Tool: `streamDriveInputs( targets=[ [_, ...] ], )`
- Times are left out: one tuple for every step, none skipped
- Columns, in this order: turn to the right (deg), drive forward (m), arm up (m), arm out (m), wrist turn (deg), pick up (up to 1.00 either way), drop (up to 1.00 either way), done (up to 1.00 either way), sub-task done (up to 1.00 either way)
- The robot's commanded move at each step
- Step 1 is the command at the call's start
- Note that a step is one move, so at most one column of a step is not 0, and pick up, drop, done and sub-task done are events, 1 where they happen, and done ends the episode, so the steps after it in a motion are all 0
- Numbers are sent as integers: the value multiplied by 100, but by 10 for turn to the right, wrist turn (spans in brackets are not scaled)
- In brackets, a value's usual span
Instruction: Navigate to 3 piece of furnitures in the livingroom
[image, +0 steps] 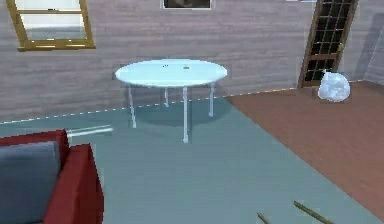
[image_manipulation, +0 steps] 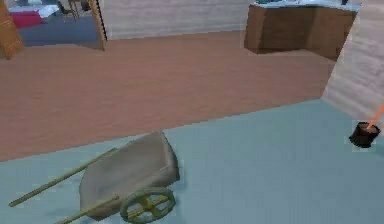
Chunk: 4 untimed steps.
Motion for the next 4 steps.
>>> streamDriveInputs(
  targets=[
    [0, 35, 0, 0, 0, 0, 0, 0, 0],
    [-150, 0, 0, 0, 0, 0, 0, 0, 0],
    [0, 100, 0, 0, 0, 0, 0, 0, 0],
    [120, 0, 0, 0, 0, 0, 0, 0, 0]
  ],
)
